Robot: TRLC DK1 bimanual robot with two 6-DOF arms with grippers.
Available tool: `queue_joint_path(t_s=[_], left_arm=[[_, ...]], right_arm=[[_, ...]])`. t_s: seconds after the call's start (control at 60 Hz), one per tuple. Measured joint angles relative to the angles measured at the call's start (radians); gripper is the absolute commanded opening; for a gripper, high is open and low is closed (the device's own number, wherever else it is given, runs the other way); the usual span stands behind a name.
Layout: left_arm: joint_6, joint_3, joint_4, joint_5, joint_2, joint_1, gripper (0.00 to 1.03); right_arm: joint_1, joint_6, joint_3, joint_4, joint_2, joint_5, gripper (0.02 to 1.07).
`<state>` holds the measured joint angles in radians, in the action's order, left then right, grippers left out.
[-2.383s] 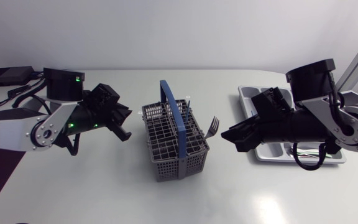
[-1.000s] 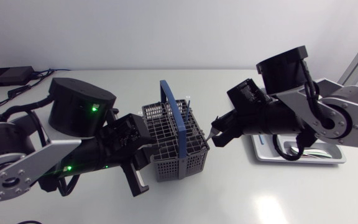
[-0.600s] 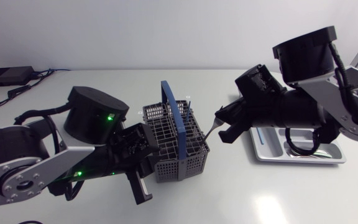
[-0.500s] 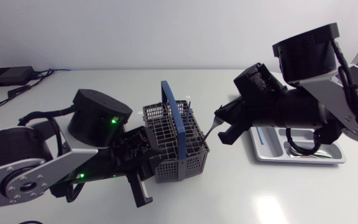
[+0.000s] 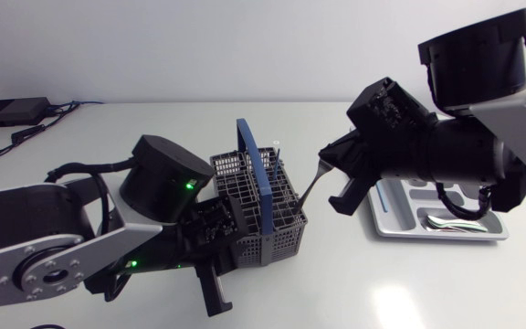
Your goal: Unload the cutlery basket into the drawer organizer.
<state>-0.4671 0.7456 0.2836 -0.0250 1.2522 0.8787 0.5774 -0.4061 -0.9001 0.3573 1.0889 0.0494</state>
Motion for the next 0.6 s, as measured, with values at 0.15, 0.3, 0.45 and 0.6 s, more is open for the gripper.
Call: queue_joint_path(t_s=[0.15,0.3,0.45,0.6], left_arm=[[0.003,0.002,0.004,0.000,0.004,0.008,0.25],[0.003,0.007,0.005,0.000,0.006,0.008,0.25],[0.003,0.013,0.006,0.000,0.008,0.008,0.25],[0.003,0.021,0.007,0.000,0.009,0.008,0.25]], right_arm=[[0.000,-0.031,-0.005,0.009,-0.013,-0.002,0.08],[0.000,-0.052,-0.010,0.018,-0.034,-0.002,0.08],[0.008,-0.076,-0.027,0.036,-0.065,0.002,0.08],[0.023,-0.105,-0.033,0.037,-0.098,0.002,0.08]])
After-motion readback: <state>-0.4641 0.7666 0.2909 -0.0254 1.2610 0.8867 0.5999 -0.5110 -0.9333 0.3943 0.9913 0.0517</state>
